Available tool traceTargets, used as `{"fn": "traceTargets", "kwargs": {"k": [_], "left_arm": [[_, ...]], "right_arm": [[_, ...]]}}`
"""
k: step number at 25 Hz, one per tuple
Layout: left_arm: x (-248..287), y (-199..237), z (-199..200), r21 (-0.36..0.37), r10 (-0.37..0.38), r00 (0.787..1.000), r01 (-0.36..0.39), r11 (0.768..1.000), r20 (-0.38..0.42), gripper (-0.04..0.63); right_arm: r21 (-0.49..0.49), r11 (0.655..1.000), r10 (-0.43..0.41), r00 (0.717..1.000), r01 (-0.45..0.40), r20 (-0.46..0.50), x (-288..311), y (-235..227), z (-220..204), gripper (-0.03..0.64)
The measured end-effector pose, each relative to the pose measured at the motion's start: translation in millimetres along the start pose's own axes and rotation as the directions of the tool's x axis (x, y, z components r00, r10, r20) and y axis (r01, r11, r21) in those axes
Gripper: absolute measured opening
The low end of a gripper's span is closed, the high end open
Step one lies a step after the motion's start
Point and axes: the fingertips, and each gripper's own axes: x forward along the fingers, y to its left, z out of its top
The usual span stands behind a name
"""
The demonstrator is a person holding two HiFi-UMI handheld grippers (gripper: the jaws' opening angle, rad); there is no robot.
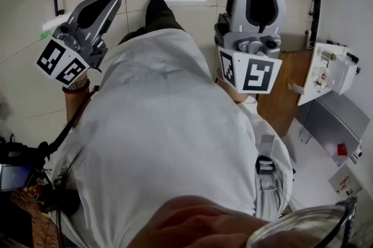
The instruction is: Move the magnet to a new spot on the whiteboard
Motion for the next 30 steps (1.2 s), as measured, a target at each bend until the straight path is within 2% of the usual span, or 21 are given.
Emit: {"fn": "traceTargets", "kwargs": {"k": [7,12,15,17,19,23,25,27,29,30], "left_arm": [[64.8,35.1,33.3,0.070,-0.090,0.996,0.092,0.993,-0.025,-0.007],[114.9,76.5,50.9,0.075,-0.065,0.996,0.069,0.995,-0.053,-0.007],[141.8,76.0,69.2,0.106,-0.072,0.995,0.079,0.991,-0.068,-0.006],[155.0,72.6,77.9,0.102,-0.087,0.994,0.093,0.990,-0.065,-0.007],[169.8,67.6,82.0,0.107,-0.111,0.991,0.118,0.987,-0.075,-0.007],[192.1,56.2,78.9,0.157,-0.138,0.980,0.160,0.974,-0.145,-0.006],[193.0,55.1,67.9,0.188,-0.137,0.969,0.176,0.966,-0.205,-0.006],[187.8,62.8,65.5,0.224,-0.143,0.963,0.195,0.955,-0.227,-0.006],[179.3,79.2,88.4,0.213,-0.232,0.956,0.269,0.939,-0.180,-0.007],[174.7,91.3,108.1,0.200,-0.298,0.943,0.323,0.925,-0.146,-0.006]], "right_arm": [[-0.020,0.999,0.046,0.999,-0.047,-0.007,89.9,-35.2,-20.9,0.123],[0.000,0.996,0.086,0.996,-0.086,0.034,150.7,-56.9,-32.9,0.123],[0.041,0.995,0.089,0.994,-0.092,0.060,167.8,-79.5,-37.9,0.123],[0.070,0.993,0.092,0.993,-0.097,0.070,173.6,-91.0,-39.9,0.123],[0.062,0.990,0.120,0.991,-0.124,0.067,179.5,-92.7,-36.1,0.123],[0.060,0.990,0.124,0.991,-0.127,0.059,178.5,-94.3,-42.4,0.123],[0.049,0.992,0.110,0.992,-0.113,0.059,175.1,-95.6,-42.6,0.123],[0.034,0.995,0.095,0.994,-0.097,0.057,178.5,-94.0,-43.1,0.123],[0.027,0.998,0.056,0.997,-0.057,0.044,202.9,-90.3,-44.5,0.123],[0.028,0.999,0.026,0.999,-0.027,0.036,223.1,-87.0,-44.3,0.123]]}}
